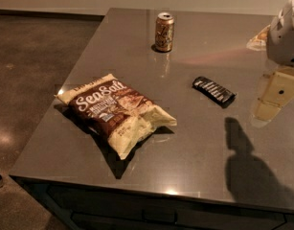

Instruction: Move rxbar chocolate near brown chip bag

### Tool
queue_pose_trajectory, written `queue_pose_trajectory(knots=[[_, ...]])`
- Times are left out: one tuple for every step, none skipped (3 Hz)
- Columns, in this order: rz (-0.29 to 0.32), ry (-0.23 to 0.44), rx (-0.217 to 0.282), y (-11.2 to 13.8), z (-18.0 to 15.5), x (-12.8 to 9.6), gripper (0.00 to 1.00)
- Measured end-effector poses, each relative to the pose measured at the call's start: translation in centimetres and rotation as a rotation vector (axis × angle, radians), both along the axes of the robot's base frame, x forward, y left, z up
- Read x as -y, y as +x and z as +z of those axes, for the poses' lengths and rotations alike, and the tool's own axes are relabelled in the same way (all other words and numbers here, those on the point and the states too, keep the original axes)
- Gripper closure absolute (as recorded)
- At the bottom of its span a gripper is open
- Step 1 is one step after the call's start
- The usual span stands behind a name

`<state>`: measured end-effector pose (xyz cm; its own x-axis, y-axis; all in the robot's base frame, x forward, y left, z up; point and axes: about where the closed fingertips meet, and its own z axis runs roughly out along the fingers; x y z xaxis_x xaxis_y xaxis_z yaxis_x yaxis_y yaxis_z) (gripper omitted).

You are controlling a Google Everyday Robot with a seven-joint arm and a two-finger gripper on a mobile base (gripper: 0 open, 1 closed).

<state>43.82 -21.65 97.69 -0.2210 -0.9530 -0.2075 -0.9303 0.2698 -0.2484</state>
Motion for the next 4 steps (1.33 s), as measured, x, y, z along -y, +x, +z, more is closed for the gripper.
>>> queue_pose_trajectory(knots=[[0.000,0.000,0.000,0.0,0.0,0.0,0.00],[-0.014,0.017,0.004,0.7,-0.2,-0.6,0.00],[-0.032,0.050,-0.006,2.2,-1.0,-1.7,0.00],[-0.063,0.096,-0.034,4.5,-2.3,-2.6,0.00]])
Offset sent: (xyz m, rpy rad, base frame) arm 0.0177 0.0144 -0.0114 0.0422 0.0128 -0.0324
